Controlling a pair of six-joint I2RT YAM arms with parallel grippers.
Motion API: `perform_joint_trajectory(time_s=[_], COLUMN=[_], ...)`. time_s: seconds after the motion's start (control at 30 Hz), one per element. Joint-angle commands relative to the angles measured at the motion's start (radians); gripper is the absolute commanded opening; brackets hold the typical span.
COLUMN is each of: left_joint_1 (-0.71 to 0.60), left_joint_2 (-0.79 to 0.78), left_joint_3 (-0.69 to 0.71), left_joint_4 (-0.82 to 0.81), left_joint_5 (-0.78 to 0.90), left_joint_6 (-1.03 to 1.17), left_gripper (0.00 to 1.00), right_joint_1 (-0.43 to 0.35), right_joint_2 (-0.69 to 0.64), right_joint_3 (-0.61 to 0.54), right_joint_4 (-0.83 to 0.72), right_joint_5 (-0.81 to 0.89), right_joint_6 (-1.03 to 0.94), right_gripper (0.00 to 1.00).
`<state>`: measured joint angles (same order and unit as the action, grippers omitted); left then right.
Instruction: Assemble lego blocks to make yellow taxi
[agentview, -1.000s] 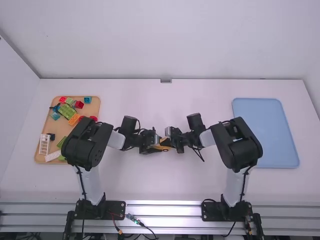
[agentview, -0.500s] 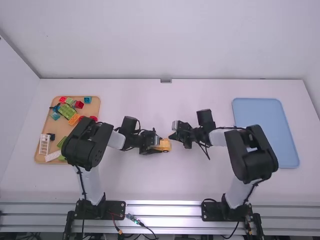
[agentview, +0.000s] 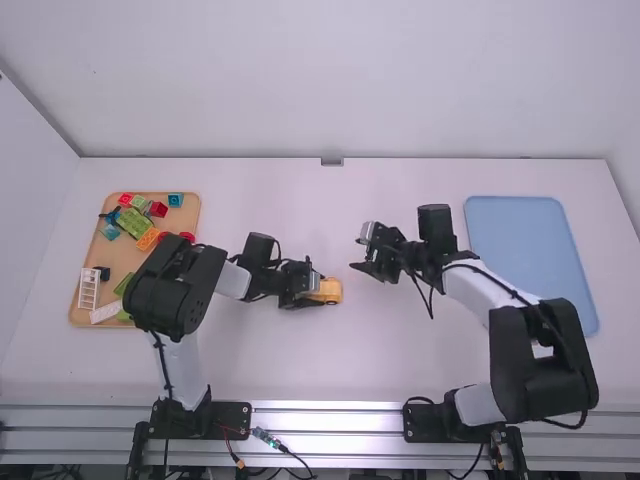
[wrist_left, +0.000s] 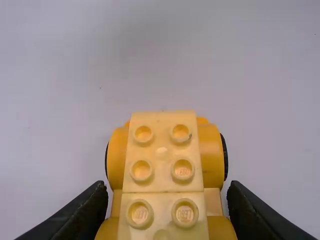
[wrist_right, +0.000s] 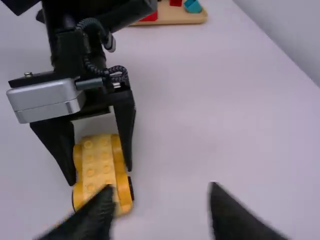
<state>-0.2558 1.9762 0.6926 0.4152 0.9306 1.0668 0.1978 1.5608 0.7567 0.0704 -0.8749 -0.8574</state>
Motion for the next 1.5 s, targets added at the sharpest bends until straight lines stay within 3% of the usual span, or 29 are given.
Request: perform_joint_trajectory(time_s=[0.0, 0.03, 0.23, 0.33, 0.57, 0.7, 0.73, 0.87, 1.03, 1.17, 1.33, 1.47], left_joint_1=[-0.013, -0.011, -0.013, -0.011, -0.01, 0.009, 0.025, 0.102, 0.202, 0.27, 0.272, 0.277], left_joint_2=[0.025, 0.025, 0.025, 0.025, 0.025, 0.005, -0.027, -0.147, -0.325, -0.463, -0.541, -0.561], left_joint_3=[-0.03, -0.03, -0.03, -0.03, -0.029, -0.03, -0.029, -0.025, 0.027, 0.092, 0.101, 0.101], left_joint_4=[-0.019, -0.019, -0.019, -0.019, -0.019, -0.046, -0.087, -0.232, -0.569, -0.806, -0.764, -0.636], left_joint_5=[-0.057, -0.057, -0.057, -0.057, -0.052, -0.044, -0.018, -0.028, -0.187, -0.444, -0.713, -0.977], left_joint_6=[0.023, 0.022, 0.018, 0.018, 0.018, 0.018, 0.018, 0.019, 0.036, 0.019, 0.007, -0.365], left_gripper=[0.41, 0.43, 0.58, 0.78, 0.92, 0.95, 1.0, 0.99, 0.99, 0.99, 0.99, 0.99], right_joint_1=[-0.009, -0.009, -0.008, -0.008, -0.008, -0.009, -0.01, -0.009, -0.007, -0.007, -0.008, -0.008], right_joint_2=[-0.061, -0.082, -0.145, -0.15, -0.15, -0.15, -0.15, -0.15, -0.15, -0.15, -0.15, -0.15], right_joint_3=[-0.004, -0.004, -0.004, -0.004, -0.004, -0.004, -0.004, -0.005, -0.004, -0.004, -0.004, -0.004], right_joint_4=[-0.024, -0.039, -0.088, -0.093, -0.102, -0.102, -0.102, -0.102, -0.093, -0.071, -0.04, -0.009], right_joint_5=[0.078, 0.098, 0.144, 0.143, 0.143, 0.143, 0.148, 0.206, 0.214, 0.228, 0.253, 0.292], right_joint_6=[0.031, 0.031, 0.031, 0.029, 0.02, 0.019, 0.02, 0.024, 0.024, 0.023, 0.023, 0.024], right_gripper=[0.87, 0.99, 0.99, 0.99, 0.99, 0.99, 0.99, 0.99, 0.99, 0.99, 0.99, 0.99])
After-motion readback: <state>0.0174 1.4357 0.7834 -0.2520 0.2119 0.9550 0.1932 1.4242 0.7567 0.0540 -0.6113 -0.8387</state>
